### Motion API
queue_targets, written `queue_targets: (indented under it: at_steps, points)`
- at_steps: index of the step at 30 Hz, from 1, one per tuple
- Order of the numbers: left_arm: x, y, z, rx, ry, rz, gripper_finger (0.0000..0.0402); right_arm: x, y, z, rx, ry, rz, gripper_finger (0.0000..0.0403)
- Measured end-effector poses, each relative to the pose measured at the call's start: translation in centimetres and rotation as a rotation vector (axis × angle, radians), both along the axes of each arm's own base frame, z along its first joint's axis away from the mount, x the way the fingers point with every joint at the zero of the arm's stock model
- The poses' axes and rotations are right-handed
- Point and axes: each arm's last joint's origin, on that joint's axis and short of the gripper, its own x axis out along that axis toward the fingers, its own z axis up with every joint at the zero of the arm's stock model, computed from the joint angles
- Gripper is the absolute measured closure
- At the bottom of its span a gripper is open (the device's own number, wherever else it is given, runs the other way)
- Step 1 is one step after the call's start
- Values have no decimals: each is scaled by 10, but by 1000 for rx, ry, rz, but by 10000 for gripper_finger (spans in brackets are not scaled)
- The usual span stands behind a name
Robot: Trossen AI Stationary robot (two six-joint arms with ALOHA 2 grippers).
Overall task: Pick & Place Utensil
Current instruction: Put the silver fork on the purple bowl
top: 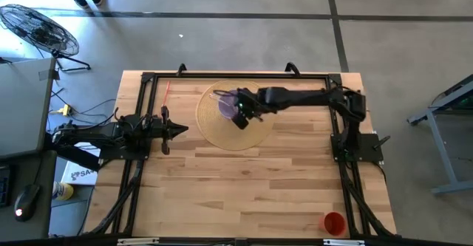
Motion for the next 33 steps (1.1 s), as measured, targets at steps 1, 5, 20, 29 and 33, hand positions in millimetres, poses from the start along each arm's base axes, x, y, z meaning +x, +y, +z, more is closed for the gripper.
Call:
queue_targets:
  at_steps: [1, 5, 20, 29, 33]
  points:
    - [0, 0, 0, 0, 0, 0, 401, 2, -6, -5, 5, 22, -10, 388]
    - [0, 0, 0, 0, 0, 0, 401, 7, -22, -20, 27, 38, -28, 387]
    - [0, 0, 0, 0, 0, 0, 401, 4, -35, -50, 101, -12, -23, 378]
    - [0, 0, 0, 0, 0, 0, 401, 7, -35, -48, 100, -43, -18, 354]
    - [0, 0, 0, 0, 0, 0, 401, 7, -35, -46, 51, -43, -30, 343]
